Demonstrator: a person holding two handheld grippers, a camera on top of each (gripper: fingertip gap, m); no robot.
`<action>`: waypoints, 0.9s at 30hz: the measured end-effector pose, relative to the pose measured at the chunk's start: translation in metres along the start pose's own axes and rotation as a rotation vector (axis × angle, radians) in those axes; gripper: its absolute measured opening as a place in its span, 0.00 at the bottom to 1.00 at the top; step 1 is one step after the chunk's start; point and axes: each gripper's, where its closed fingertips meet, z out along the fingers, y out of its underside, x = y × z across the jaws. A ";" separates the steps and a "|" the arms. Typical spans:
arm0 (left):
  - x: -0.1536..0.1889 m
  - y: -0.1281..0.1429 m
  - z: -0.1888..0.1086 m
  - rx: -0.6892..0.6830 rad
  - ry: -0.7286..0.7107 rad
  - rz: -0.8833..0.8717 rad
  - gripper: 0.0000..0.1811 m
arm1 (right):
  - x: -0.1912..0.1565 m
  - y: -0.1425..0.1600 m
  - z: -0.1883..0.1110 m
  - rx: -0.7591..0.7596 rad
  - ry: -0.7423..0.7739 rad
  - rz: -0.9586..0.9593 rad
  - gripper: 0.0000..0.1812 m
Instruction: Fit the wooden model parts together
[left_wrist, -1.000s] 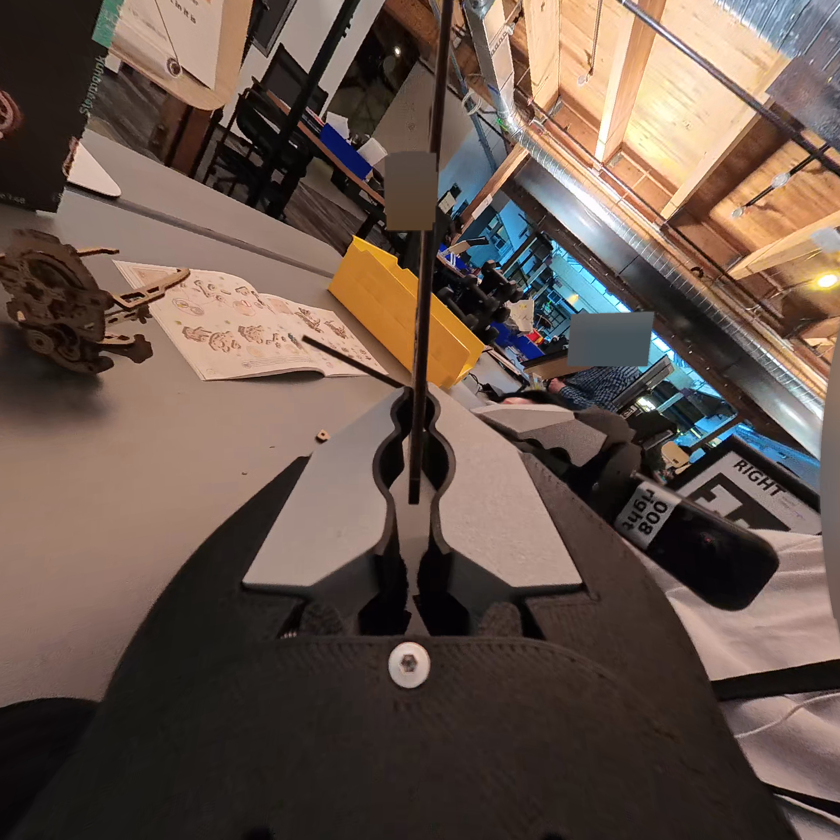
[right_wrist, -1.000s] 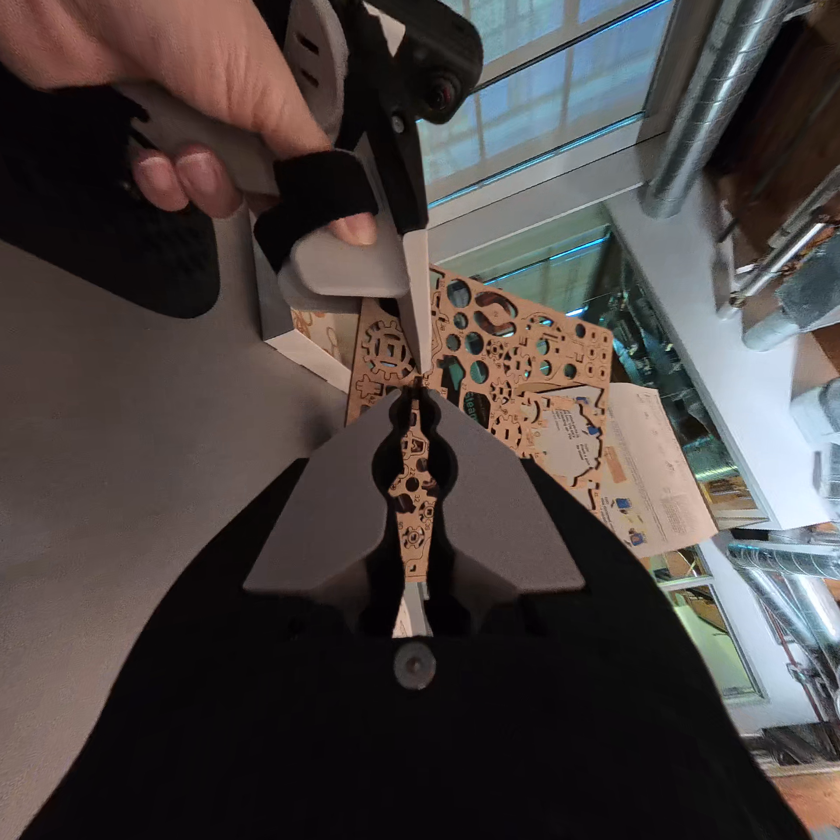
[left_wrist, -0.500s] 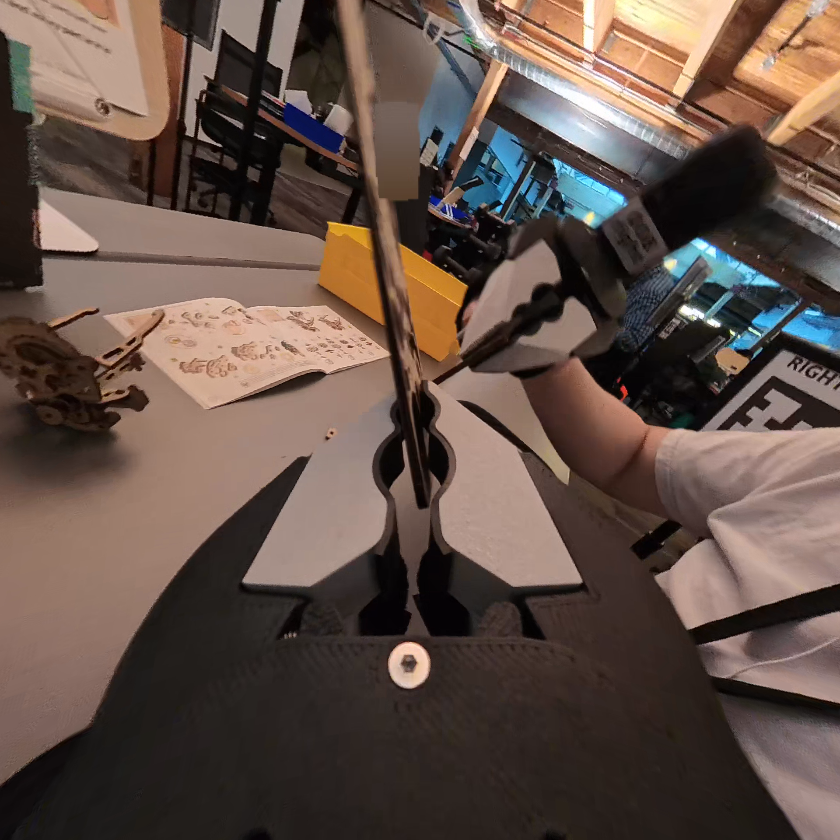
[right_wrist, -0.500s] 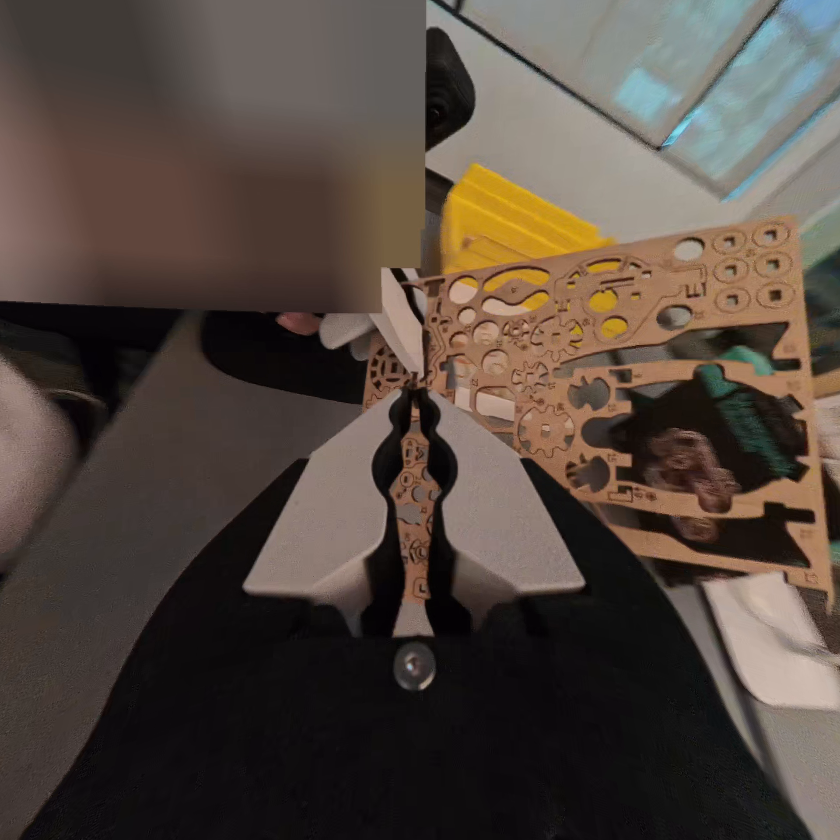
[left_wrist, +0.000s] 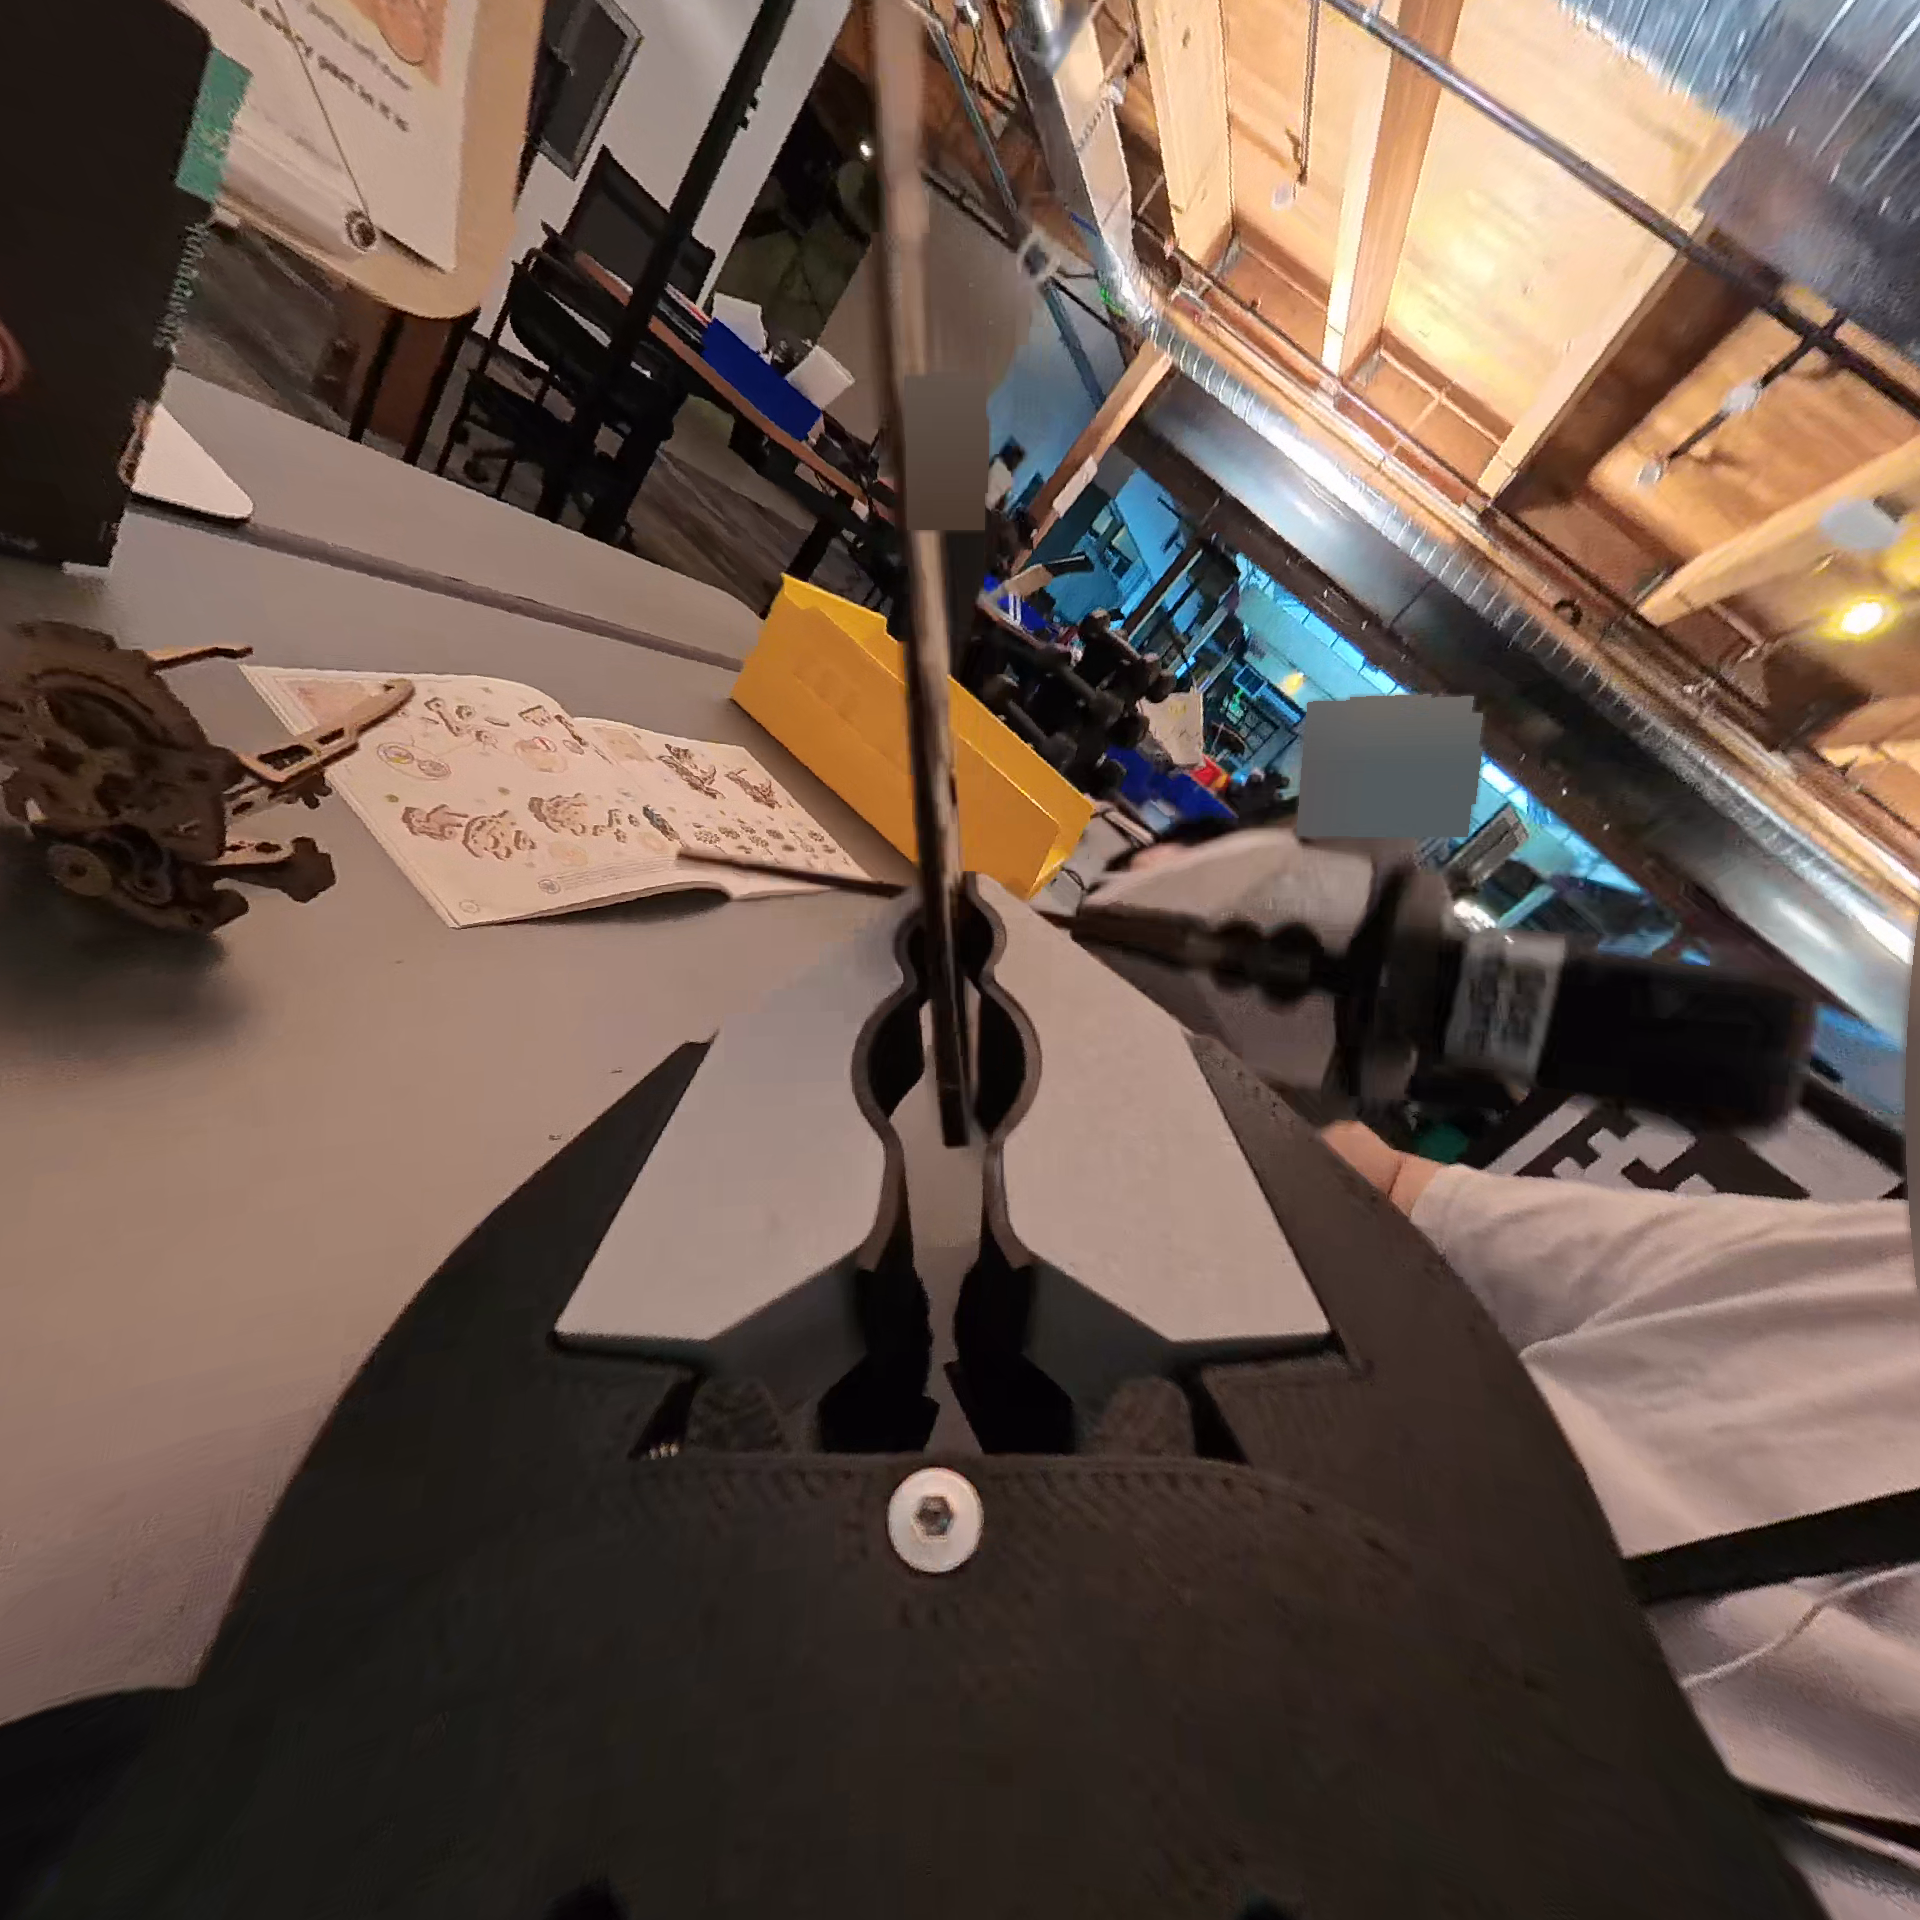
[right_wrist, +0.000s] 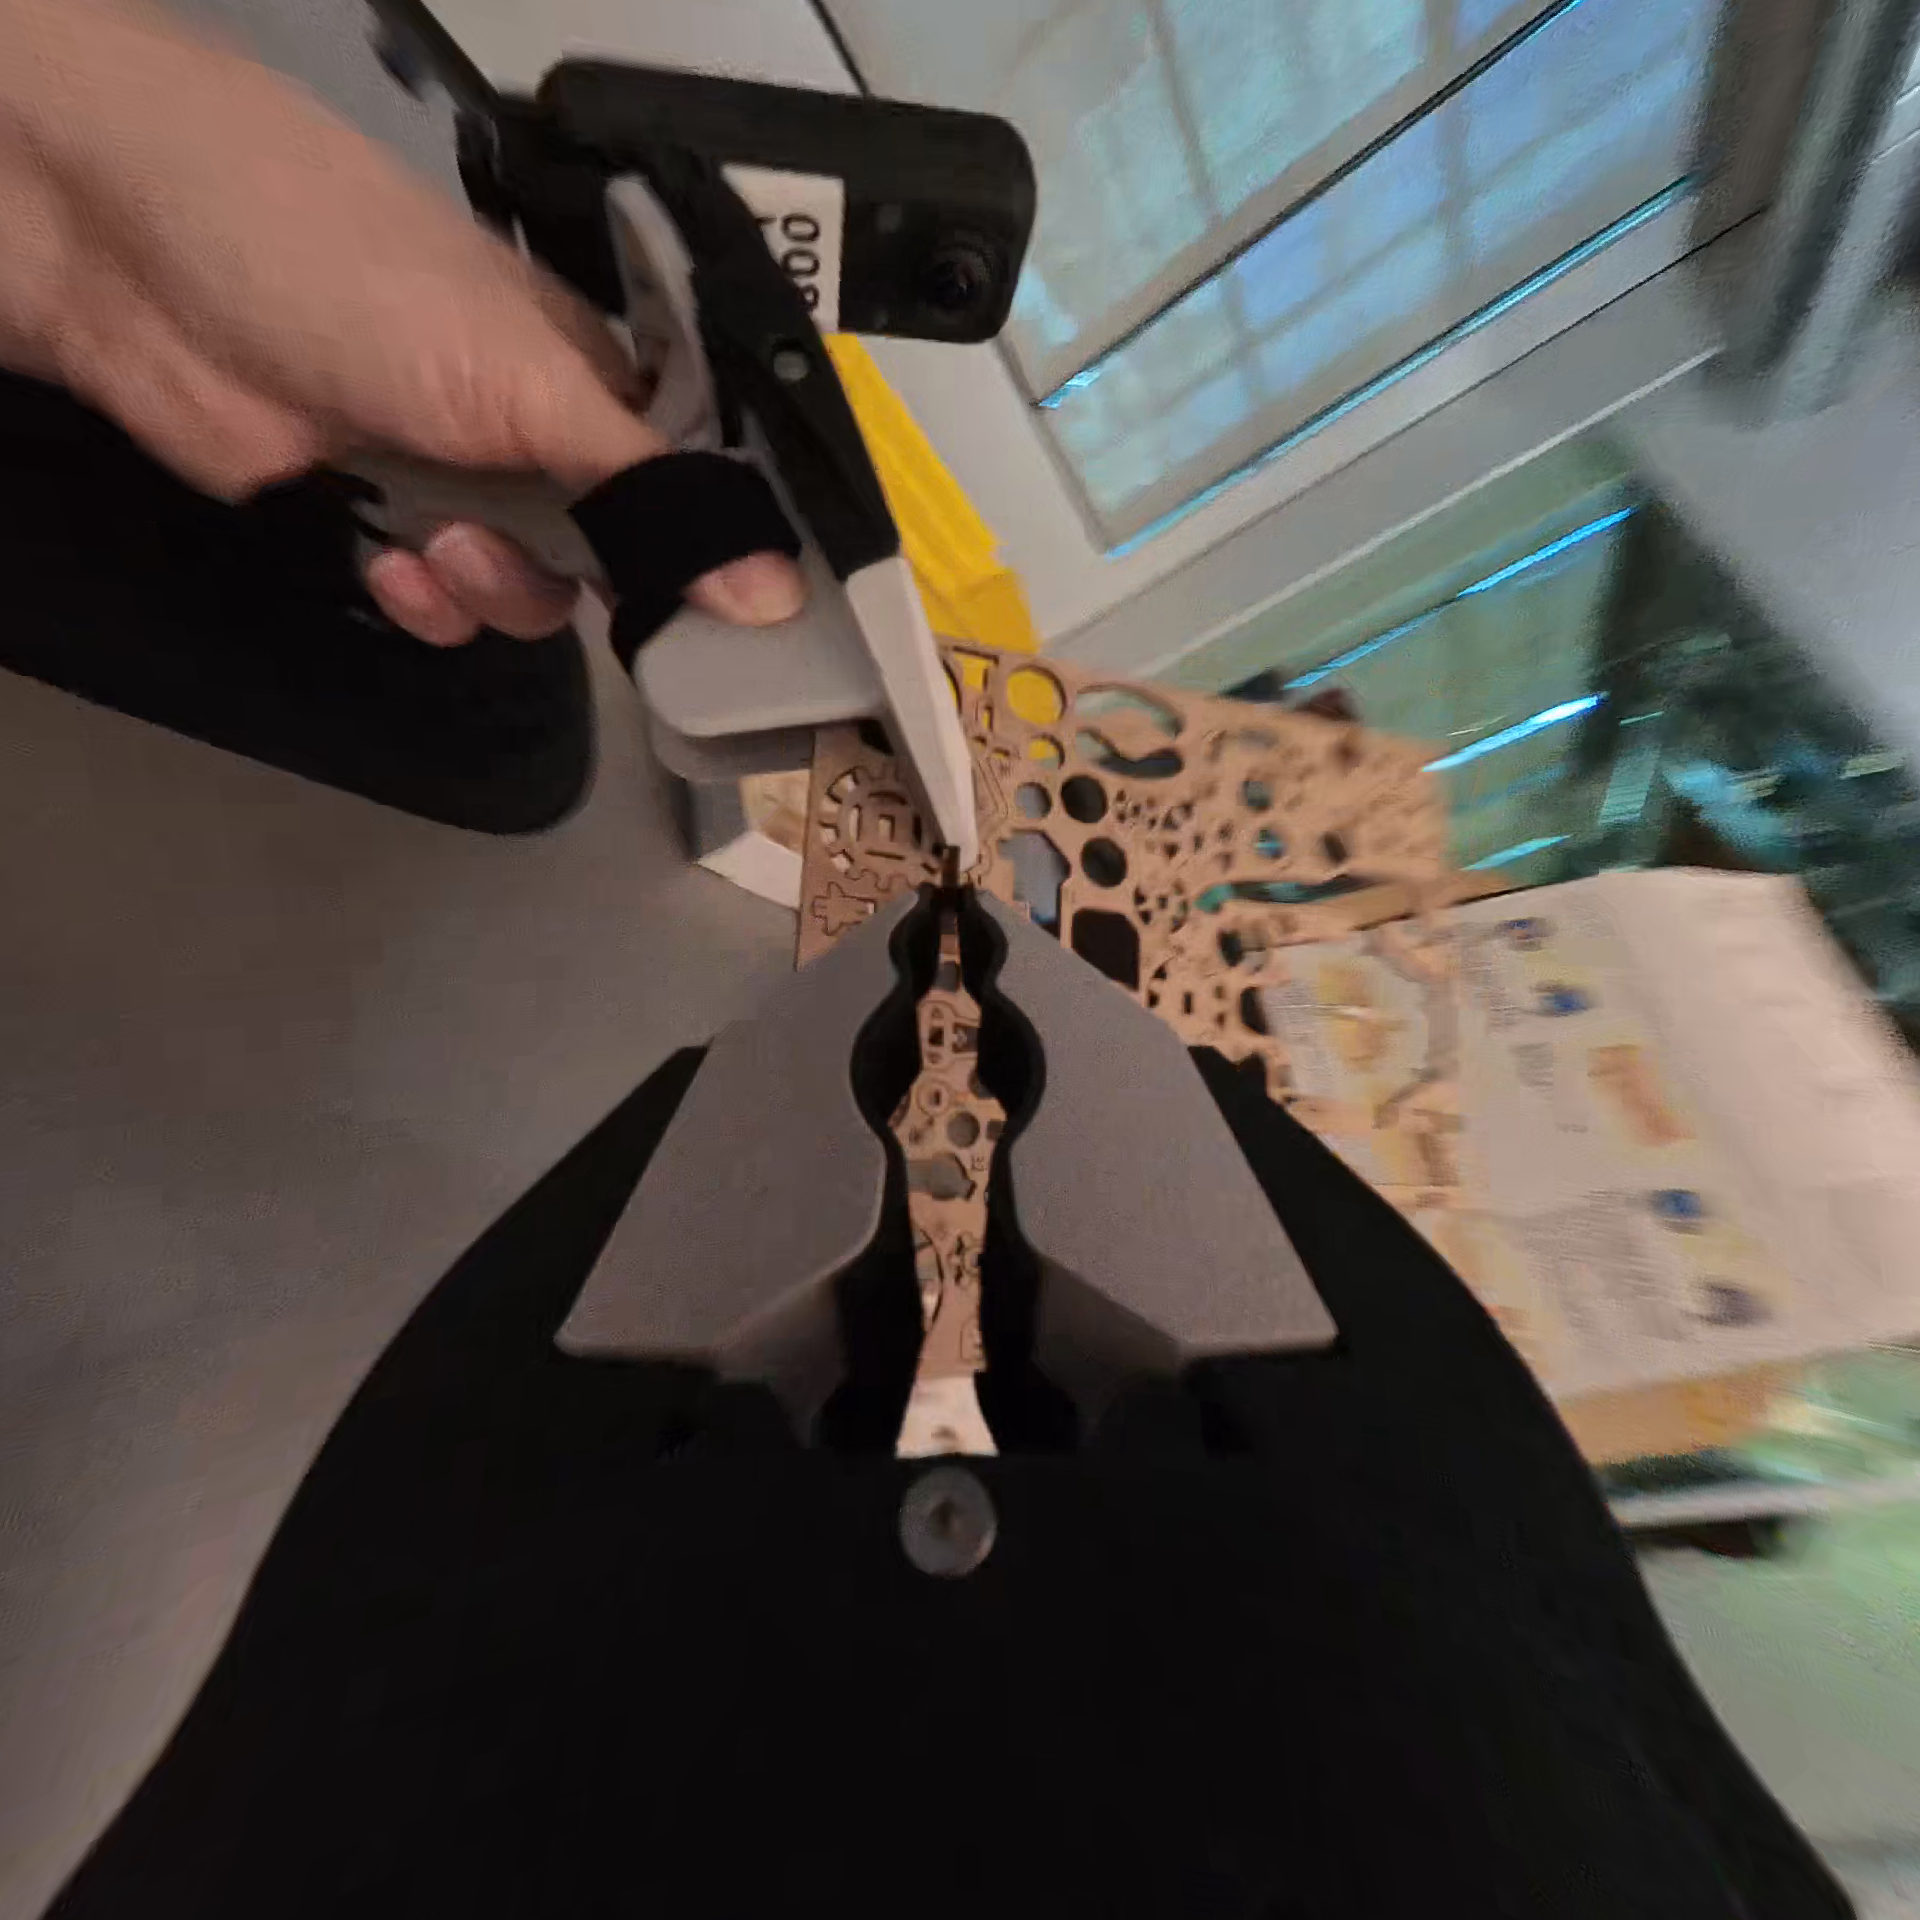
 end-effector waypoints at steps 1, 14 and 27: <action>-0.002 0.000 0.001 -0.001 -0.011 -0.010 0.00 | -0.005 0.001 0.002 -0.026 0.061 -0.097 0.00; 0.012 0.010 0.000 -0.095 -0.011 0.200 0.00 | 0.015 0.009 -0.007 0.057 -0.609 0.771 0.00; -0.010 0.005 0.002 -0.069 -0.173 0.261 0.00 | 0.008 0.021 0.009 -0.142 -0.449 0.615 0.00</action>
